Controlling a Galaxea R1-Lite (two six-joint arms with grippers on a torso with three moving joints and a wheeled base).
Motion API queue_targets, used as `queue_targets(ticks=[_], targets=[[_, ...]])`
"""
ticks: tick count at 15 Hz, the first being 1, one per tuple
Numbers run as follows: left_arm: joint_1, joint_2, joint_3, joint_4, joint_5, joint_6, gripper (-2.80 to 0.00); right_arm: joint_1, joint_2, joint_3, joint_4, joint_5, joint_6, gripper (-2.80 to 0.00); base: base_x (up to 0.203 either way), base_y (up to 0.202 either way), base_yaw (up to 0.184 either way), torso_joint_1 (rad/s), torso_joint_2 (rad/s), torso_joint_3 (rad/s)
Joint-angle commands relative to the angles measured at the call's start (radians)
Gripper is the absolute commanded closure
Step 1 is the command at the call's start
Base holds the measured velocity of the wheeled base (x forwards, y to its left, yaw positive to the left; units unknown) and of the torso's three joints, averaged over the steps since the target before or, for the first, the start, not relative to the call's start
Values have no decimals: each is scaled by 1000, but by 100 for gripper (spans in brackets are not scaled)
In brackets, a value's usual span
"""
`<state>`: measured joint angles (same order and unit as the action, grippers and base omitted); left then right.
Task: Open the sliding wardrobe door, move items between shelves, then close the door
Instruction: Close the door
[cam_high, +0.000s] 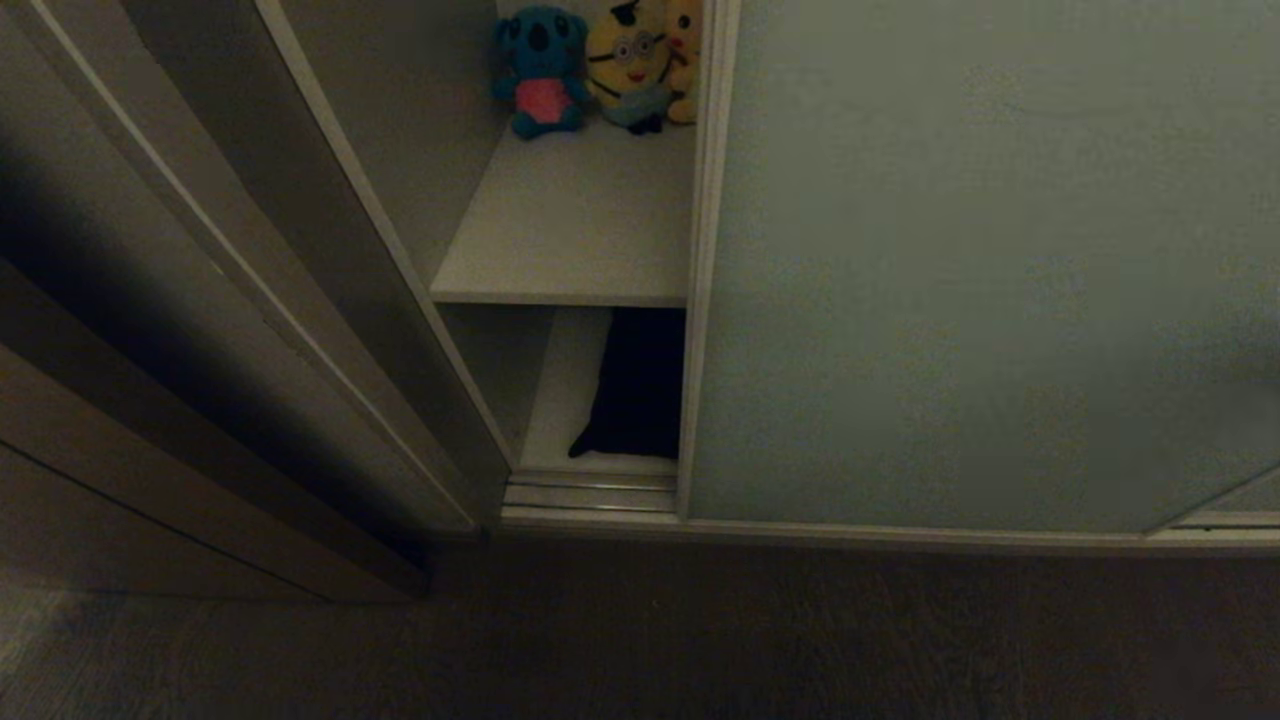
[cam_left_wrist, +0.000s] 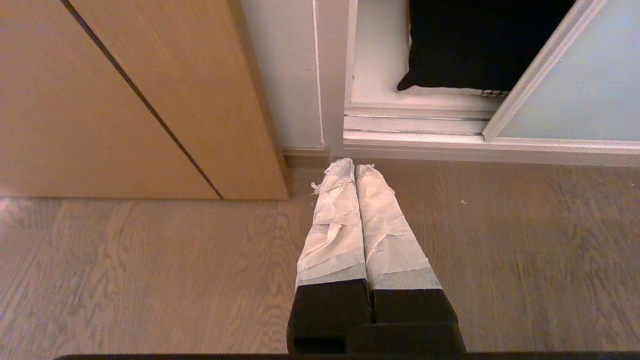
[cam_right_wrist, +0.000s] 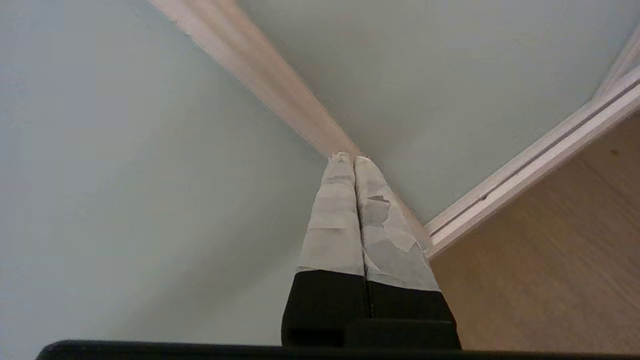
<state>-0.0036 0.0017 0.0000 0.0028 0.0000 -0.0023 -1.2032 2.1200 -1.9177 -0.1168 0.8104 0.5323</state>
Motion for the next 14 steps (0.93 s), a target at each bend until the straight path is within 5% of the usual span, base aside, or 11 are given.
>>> queue_targets(ticks=[1, 14], targets=[[0, 1, 0, 0, 0, 1, 0, 3, 20, 2, -24, 4, 3, 0, 0, 0, 0, 0, 0, 0], [-1, 1, 0, 0, 0, -1, 0, 73, 60, 6, -46, 4, 1, 0, 0, 0, 0, 0, 0, 0]])
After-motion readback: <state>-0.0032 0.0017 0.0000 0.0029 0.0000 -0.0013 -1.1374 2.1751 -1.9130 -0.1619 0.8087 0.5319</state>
